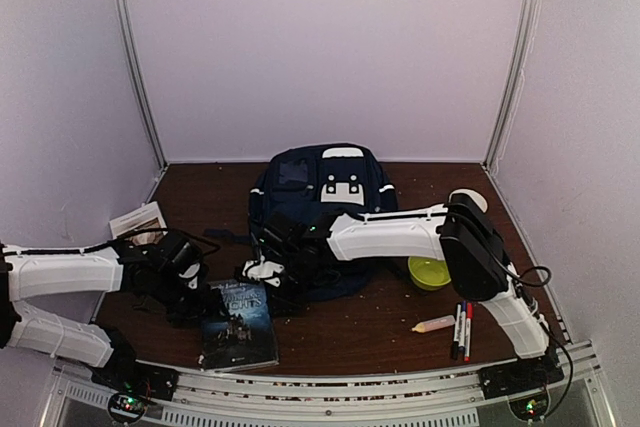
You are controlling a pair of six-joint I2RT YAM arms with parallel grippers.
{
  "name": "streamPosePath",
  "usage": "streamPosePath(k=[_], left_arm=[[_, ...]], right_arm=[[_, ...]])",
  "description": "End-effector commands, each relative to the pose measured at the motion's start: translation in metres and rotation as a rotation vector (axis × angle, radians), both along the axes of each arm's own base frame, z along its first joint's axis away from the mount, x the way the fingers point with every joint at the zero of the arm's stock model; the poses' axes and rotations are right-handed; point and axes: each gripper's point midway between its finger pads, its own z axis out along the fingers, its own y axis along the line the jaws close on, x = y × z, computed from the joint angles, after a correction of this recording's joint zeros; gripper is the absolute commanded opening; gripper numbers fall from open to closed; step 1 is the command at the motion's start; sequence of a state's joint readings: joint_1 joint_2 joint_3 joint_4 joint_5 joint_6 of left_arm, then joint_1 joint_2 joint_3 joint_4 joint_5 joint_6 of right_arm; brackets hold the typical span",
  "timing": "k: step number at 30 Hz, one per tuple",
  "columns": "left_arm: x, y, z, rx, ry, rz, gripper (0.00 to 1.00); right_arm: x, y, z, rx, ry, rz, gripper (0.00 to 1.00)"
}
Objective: Pack the student bag
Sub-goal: Rotate the book at the center of the board.
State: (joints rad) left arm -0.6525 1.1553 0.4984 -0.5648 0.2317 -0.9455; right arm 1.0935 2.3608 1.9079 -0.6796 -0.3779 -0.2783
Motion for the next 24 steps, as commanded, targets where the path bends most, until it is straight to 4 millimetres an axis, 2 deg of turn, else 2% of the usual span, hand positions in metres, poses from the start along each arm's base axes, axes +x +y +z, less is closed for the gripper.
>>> streamPosePath(k=[1, 3, 4, 7, 11, 14, 15, 16, 18, 20, 24], left_arm=[[-0.015, -0.025, 0.002, -0.076, 0.061, -0.052, 0.74], [-0.016, -0.027, 0.003, -0.077, 0.060, -0.060, 0.73], [-0.017, -0.029, 0.004, -0.078, 0.062, -0.066, 0.73], [-0.019, -0.032, 0.005, -0.079, 0.064, -0.073, 0.73], [-0.020, -0.024, 0.005, -0.047, 0.061, -0.050, 0.72], [-0.019, -0.016, 0.009, -0.022, 0.042, -0.030, 0.71], [-0.019, -0.014, 0.010, -0.015, 0.034, -0.020, 0.71], [-0.017, -0.012, 0.011, -0.011, 0.025, -0.009, 0.70], [-0.014, -0.008, 0.013, -0.003, -0.002, 0.017, 0.68], [-0.008, -0.003, 0.016, 0.008, -0.039, 0.050, 0.64], [0.008, 0.009, 0.021, 0.052, -0.108, 0.125, 0.66]], right_arm=[[0.046, 0.003, -0.019, -0.018, -0.040, -0.152, 0.49], [0.056, 0.008, -0.020, -0.006, -0.032, -0.176, 0.48], [0.061, 0.014, -0.014, 0.015, -0.034, -0.183, 0.48], [0.066, 0.018, -0.008, 0.019, -0.034, -0.189, 0.48], [0.072, 0.004, 0.014, 0.036, -0.051, -0.219, 0.48], [0.074, -0.016, 0.027, 0.049, -0.039, -0.255, 0.48], [0.074, -0.021, 0.037, 0.063, -0.034, -0.264, 0.48], [0.071, -0.025, 0.036, 0.062, -0.019, -0.263, 0.48], [0.063, -0.029, 0.047, 0.085, 0.016, -0.255, 0.48], [0.048, -0.028, 0.052, 0.110, 0.083, -0.221, 0.48], [0.024, -0.022, 0.055, 0.151, 0.225, -0.179, 0.48]])
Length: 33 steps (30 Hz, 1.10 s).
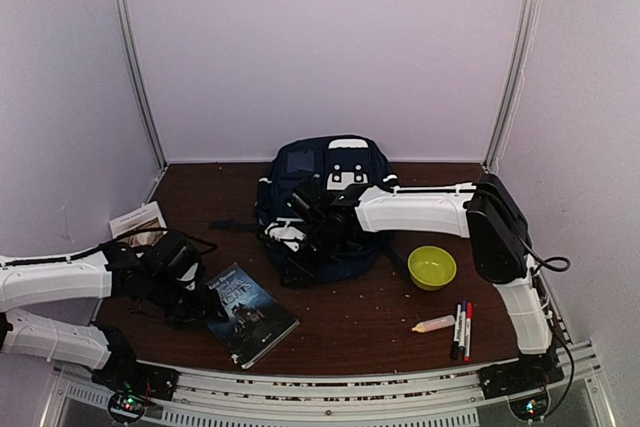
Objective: Pack the student bag
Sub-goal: Rotate the book at the center of the board, then pick up the book from the center of the board.
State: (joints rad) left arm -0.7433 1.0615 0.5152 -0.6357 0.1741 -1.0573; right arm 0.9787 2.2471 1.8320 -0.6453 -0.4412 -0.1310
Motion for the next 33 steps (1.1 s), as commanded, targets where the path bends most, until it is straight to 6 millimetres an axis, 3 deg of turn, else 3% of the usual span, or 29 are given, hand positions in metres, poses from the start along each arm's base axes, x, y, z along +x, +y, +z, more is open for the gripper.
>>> streamPosePath(k=[1, 6, 13, 25, 33], left_arm=[[0.025, 0.016, 0.005, 0.059, -0.099, 0.115, 0.66], [0.043, 0.025, 0.004, 0.024, -0.127, 0.228, 0.68], [0.047, 0.039, -0.009, -0.003, -0.120, 0.339, 0.74], [0.058, 0.022, -0.018, -0.076, -0.131, 0.316, 0.72], [0.060, 0.013, -0.026, -0.110, -0.109, 0.310, 0.71]], right_arm=[[-0.025, 0.008, 0.013, 0.083, 0.148, 0.044, 0.48], [-0.031, 0.013, 0.001, 0.065, 0.213, 0.074, 0.49], [-0.035, 0.018, -0.021, 0.040, 0.273, 0.082, 0.52], [-0.056, 0.021, -0.050, 0.075, 0.393, 0.195, 0.49], [-0.054, 0.023, -0.040, 0.132, 0.357, 0.241, 0.37]])
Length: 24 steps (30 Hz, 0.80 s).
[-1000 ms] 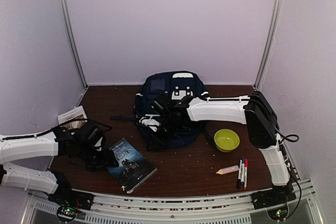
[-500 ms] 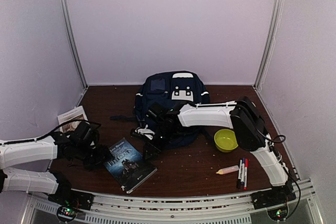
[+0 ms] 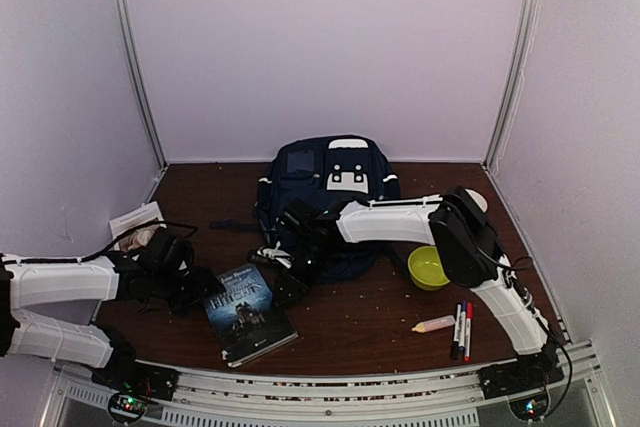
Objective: Pack the student bag
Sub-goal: Pick up the book from the center of the board.
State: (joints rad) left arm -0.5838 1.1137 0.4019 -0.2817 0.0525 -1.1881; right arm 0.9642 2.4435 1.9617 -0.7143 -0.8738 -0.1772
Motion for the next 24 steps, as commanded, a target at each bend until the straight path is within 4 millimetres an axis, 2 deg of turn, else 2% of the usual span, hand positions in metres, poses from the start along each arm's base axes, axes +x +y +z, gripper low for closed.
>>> streamPosePath(k=[1, 7, 14, 24], left_arm=[[-0.009, -0.010, -0.013, -0.054, 0.049, -0.026, 0.72], [-0.012, -0.017, -0.019, -0.105, 0.069, -0.023, 0.76], [-0.013, -0.021, -0.022, -0.157, 0.063, -0.011, 0.76], [-0.013, -0.025, -0.024, -0.167, 0.067, -0.028, 0.75]], right_arm=[[-0.004, -0.001, -0.007, 0.031, -0.031, 0.029, 0.35], [-0.001, -0.003, 0.016, 0.125, -0.128, 0.019, 0.30], [-0.003, -0.001, 0.040, 0.198, -0.132, -0.002, 0.30], [-0.003, 0.010, 0.101, 0.328, -0.100, -0.052, 0.33]])
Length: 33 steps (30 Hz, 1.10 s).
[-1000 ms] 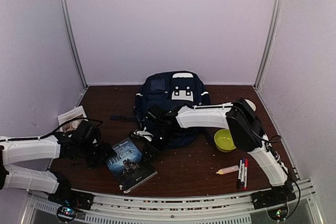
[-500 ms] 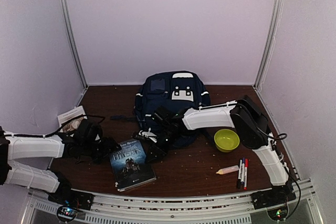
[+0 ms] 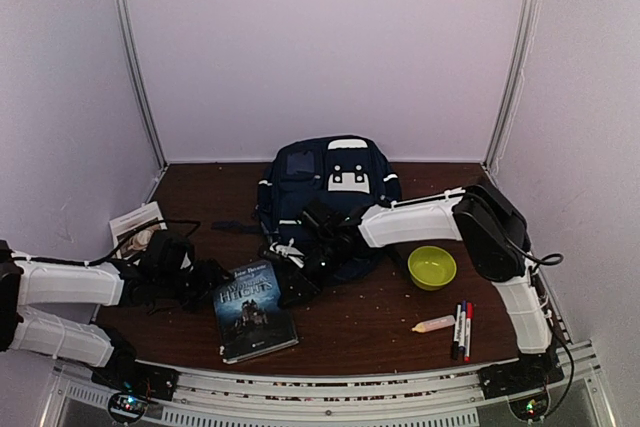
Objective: Pack the student bag
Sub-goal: Pick up the book from the center of the board.
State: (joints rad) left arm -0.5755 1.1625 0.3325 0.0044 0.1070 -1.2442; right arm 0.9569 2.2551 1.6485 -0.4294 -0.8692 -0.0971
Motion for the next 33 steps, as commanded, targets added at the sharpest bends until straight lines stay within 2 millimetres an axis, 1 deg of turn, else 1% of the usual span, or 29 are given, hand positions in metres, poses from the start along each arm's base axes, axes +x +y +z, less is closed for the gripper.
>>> streamPosePath(k=[1, 3, 6, 9, 12, 16, 19, 21, 23, 26, 31, 33], left_arm=[[-0.033, -0.005, -0.030, -0.017, 0.157, -0.064, 0.75], [-0.031, -0.008, -0.028, -0.030, 0.150, -0.072, 0.75], [-0.022, -0.016, -0.021, -0.049, 0.129, -0.084, 0.75], [-0.011, -0.026, -0.014, -0.038, 0.103, -0.130, 0.74], [-0.002, -0.033, -0.011, -0.036, 0.092, -0.142, 0.73], [0.016, -0.045, -0.003, -0.028, 0.061, -0.173, 0.73], [0.021, -0.049, -0.008, -0.015, 0.073, -0.181, 0.73], [0.022, -0.049, -0.013, 0.000, 0.085, -0.183, 0.73], [0.023, -0.050, -0.018, 0.009, 0.096, -0.190, 0.73], [0.023, -0.052, -0.024, 0.009, 0.105, -0.196, 0.72], [0.022, -0.050, -0.027, 0.011, 0.108, -0.192, 0.73], [0.022, -0.049, -0.026, 0.011, 0.107, -0.190, 0.73]], right_arm=[[0.004, 0.026, 0.088, 0.239, -0.069, 0.002, 0.33], [0.006, 0.028, 0.096, 0.251, -0.073, -0.014, 0.34], [0.015, 0.031, 0.100, 0.230, -0.100, -0.044, 0.35], [0.026, 0.032, 0.096, 0.195, -0.117, -0.071, 0.35], [0.043, 0.028, 0.090, 0.153, -0.145, -0.125, 0.35], [0.072, 0.013, 0.084, 0.113, -0.170, -0.210, 0.35], [0.097, -0.003, 0.076, 0.070, -0.182, -0.296, 0.36], [0.104, -0.014, 0.069, 0.043, -0.167, -0.322, 0.37], [0.100, -0.022, 0.064, 0.027, -0.133, -0.323, 0.39], [0.083, -0.035, 0.058, 0.003, -0.084, -0.297, 0.44], [0.060, -0.050, 0.051, -0.062, 0.009, -0.269, 0.53], [0.054, -0.056, 0.048, -0.087, 0.026, -0.268, 0.59]])
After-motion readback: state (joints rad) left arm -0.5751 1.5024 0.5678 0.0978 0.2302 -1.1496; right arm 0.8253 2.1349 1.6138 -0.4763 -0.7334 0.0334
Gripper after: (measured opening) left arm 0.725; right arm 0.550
